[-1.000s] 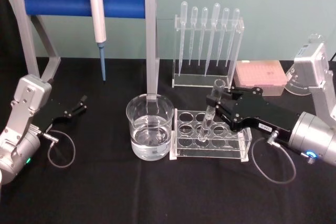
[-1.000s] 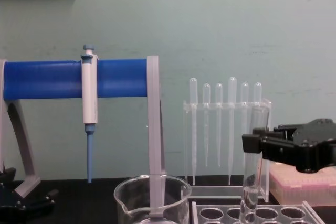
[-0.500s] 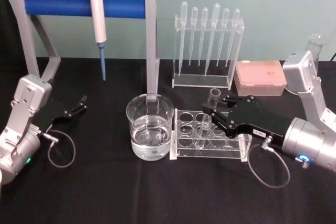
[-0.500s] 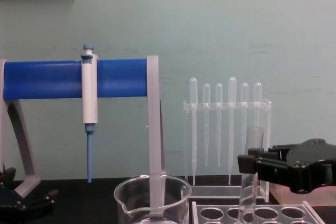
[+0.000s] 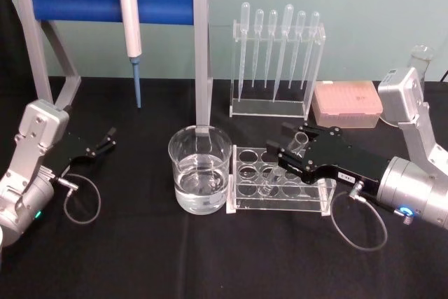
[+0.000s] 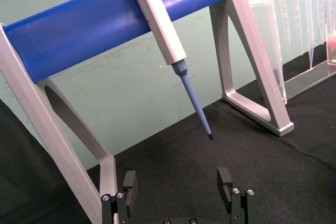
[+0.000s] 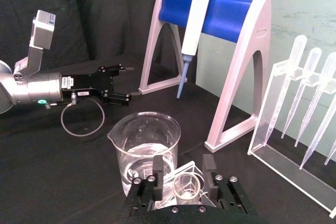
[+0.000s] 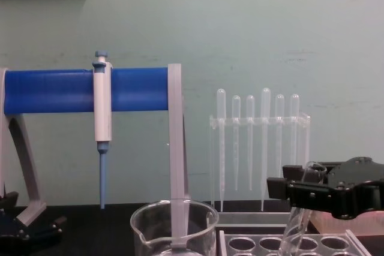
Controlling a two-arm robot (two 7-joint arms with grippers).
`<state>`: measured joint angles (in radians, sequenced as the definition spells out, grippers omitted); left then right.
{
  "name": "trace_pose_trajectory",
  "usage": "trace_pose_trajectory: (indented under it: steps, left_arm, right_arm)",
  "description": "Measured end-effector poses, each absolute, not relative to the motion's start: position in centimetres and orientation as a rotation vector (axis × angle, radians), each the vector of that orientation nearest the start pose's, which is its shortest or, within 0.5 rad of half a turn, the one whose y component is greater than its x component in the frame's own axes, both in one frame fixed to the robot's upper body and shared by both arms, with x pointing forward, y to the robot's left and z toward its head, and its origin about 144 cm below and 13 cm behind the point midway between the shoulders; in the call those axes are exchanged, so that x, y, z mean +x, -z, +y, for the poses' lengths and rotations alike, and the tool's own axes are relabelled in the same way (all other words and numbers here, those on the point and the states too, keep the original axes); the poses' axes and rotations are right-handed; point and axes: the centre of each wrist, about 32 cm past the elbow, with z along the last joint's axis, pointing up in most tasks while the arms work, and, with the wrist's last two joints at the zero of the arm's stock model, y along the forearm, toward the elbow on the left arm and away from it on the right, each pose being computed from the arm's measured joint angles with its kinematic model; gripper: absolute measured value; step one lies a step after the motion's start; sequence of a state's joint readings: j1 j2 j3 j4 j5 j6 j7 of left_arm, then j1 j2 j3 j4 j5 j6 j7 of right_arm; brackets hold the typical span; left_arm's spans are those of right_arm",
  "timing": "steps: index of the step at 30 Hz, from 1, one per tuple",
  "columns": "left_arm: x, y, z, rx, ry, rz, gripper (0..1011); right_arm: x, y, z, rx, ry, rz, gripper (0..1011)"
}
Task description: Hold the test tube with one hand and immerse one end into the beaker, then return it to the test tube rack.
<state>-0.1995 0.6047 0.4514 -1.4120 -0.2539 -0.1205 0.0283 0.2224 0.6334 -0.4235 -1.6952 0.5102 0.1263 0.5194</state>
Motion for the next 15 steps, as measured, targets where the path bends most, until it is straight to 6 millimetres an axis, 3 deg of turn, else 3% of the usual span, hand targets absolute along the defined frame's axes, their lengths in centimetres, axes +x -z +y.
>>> trace_pose_trajectory:
  steps: [9, 15]
  left_arm:
    - [48.9, -114.0, 31.0, 0.304, -1.248, -0.285, 1000]
    - [48.9, -114.0, 31.0, 0.304, -1.248, -0.285, 1000]
  right_arm:
    - [48.6, -122.5, -27.3, -0.160, 0.650, -0.059, 695]
    - [47.2, -124.4, -27.1, -0.054, 0.720, -0.126, 883]
